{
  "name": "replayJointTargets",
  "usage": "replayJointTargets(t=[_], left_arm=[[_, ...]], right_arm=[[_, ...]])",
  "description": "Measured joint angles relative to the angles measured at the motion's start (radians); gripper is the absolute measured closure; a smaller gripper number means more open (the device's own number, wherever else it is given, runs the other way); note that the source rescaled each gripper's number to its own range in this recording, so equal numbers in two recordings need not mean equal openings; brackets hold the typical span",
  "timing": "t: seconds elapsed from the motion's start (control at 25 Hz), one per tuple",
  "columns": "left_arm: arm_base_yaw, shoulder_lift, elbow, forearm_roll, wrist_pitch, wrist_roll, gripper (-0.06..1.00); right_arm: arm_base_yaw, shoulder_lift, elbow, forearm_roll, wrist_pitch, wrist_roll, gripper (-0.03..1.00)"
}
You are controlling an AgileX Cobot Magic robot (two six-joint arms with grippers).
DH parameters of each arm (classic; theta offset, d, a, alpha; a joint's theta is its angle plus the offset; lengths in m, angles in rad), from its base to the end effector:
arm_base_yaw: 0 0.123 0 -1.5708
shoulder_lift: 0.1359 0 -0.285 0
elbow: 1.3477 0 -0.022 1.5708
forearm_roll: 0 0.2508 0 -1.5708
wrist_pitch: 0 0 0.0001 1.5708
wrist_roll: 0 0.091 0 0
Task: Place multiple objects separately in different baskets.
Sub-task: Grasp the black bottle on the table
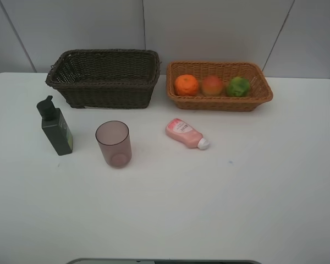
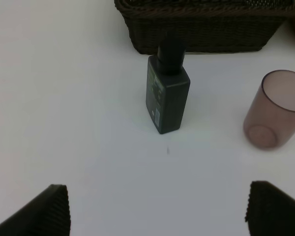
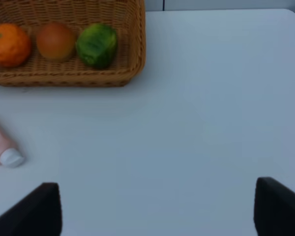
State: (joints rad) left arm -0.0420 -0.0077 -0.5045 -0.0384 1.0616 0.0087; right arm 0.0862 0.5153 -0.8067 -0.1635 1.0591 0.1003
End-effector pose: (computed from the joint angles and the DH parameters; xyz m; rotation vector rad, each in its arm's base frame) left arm -0.0067 -0.0028 0.2785 0.0536 2.0323 -0.0668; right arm 0.0694 -0.0070 0.3525 0.0023 2.2395 -0.1025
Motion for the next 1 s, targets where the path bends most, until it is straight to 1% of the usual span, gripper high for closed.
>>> replayJointTargets(t=[0.2,0.56,0.8,1.0], left_arm=[[0.0,0.0,0.0,0.0,0.0,0.0,0.03],[0.0,0.0,0.0,0.0,0.0,0.0,0.03],[0.0,0.0,0.0,0.0,0.0,0.0,0.03],[0.0,0.0,0.0,0.0,0.0,0.0,0.03]], right_arm=[[0.004,-0.129,0.069,0.008,-0.003,-0.007,0.35],[0.014,-0.27,0.16,0.024,-0.015,-0.007,0.35],[0.014,-0.395,0.268,0.035,-0.01,-0.007,0.35],[0.014,-0.431,0.279,0.044,0.0,-0.007,0.35]])
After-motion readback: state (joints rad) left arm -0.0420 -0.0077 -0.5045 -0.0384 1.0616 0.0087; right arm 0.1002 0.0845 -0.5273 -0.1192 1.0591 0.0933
